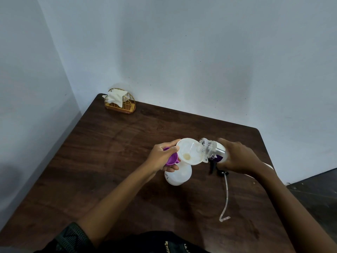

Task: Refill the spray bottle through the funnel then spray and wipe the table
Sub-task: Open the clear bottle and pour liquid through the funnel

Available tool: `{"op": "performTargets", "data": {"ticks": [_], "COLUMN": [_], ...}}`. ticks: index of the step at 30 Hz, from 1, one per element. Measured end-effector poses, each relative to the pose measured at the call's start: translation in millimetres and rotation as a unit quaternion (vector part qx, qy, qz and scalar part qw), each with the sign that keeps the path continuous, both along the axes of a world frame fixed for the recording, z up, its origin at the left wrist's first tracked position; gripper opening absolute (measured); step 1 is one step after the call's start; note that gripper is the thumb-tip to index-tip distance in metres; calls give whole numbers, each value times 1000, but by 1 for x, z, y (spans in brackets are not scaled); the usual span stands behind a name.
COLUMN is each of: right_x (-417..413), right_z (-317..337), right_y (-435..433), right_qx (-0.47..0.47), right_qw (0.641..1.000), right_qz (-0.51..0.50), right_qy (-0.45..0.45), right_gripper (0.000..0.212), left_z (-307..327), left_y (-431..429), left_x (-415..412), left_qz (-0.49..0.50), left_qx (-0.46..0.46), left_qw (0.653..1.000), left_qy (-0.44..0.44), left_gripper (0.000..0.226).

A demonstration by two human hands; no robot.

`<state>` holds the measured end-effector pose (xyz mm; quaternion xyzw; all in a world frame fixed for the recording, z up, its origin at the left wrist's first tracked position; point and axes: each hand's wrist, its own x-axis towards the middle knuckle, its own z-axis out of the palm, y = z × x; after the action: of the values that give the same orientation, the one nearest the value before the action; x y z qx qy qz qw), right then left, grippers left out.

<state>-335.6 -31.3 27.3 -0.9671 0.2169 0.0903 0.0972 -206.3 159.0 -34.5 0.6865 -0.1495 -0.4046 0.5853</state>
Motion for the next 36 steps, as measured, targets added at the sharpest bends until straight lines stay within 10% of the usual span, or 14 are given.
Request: {"op": "performTargets", "data": {"ticks": [36], "right_x": [3], "right_z": [3], "right_y": [3], "right_qx": [-21], "right_qw": [1000], "right_qz": [2], "right_qy": [11], "right_gripper": [32], "left_z": [-2], "left_y": [-1], "left_x": [2], "left_qz": [-3], "left_qx": [4], "left_qw": [1000], "left_qy": [3], "left_gripper": [42]}}
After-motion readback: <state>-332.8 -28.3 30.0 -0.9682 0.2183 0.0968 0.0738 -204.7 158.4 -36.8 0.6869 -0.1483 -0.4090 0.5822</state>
